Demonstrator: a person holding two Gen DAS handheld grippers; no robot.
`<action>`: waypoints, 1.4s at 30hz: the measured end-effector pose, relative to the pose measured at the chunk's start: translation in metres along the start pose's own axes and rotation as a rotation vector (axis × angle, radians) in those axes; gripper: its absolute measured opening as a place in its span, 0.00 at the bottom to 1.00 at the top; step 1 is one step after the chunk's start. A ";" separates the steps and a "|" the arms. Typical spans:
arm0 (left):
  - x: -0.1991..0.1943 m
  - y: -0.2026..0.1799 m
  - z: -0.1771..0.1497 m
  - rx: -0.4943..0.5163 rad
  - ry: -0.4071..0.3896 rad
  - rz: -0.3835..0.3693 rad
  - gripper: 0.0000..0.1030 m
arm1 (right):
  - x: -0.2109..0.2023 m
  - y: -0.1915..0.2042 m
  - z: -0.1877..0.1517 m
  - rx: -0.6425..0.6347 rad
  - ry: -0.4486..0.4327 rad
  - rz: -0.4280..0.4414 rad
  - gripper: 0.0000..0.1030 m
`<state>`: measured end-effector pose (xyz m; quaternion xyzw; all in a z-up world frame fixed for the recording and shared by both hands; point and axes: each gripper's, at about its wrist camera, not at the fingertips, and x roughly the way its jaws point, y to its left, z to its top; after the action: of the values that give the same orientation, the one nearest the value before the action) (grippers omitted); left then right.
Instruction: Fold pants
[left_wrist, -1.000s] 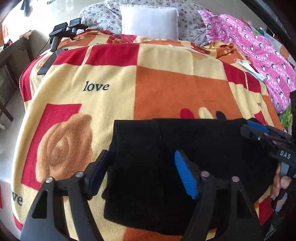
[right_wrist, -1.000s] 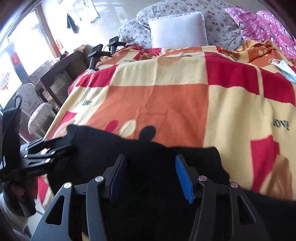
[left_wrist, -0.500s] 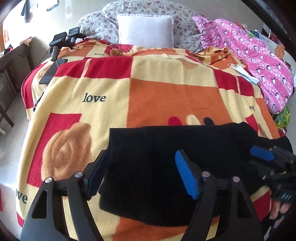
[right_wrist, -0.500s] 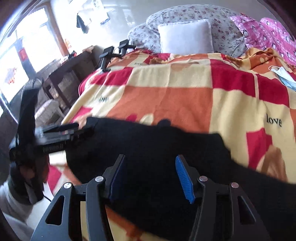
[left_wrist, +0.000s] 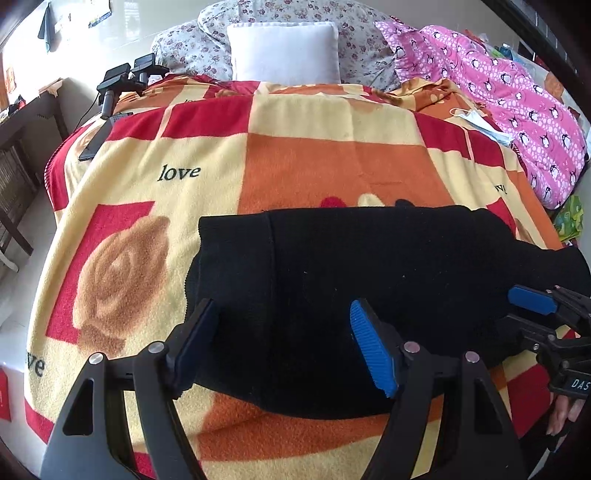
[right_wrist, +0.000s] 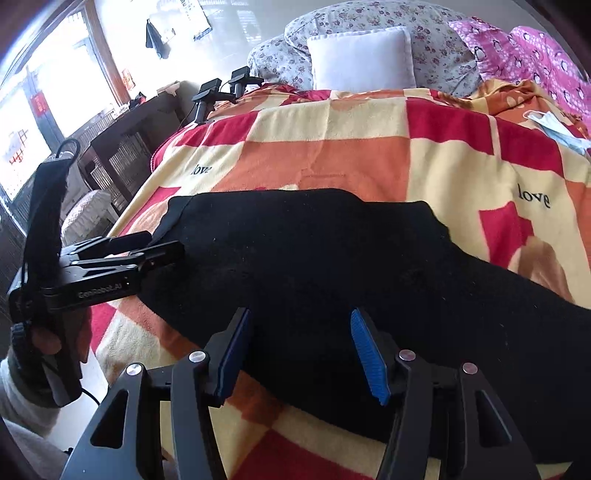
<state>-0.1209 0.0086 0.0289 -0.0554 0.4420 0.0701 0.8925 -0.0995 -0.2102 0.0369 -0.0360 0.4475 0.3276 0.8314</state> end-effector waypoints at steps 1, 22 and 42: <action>-0.003 0.000 0.001 -0.005 -0.004 -0.009 0.72 | -0.004 -0.003 -0.002 0.008 -0.004 -0.010 0.58; 0.005 -0.067 0.017 0.095 0.004 -0.099 0.72 | -0.041 -0.070 -0.020 0.159 -0.052 -0.098 0.62; 0.021 -0.129 0.035 0.190 -0.014 -0.094 0.76 | -0.062 -0.118 -0.030 0.239 -0.089 -0.155 0.65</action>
<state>-0.0585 -0.1109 0.0377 0.0094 0.4374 -0.0135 0.8991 -0.0768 -0.3448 0.0395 0.0433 0.4419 0.2081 0.8715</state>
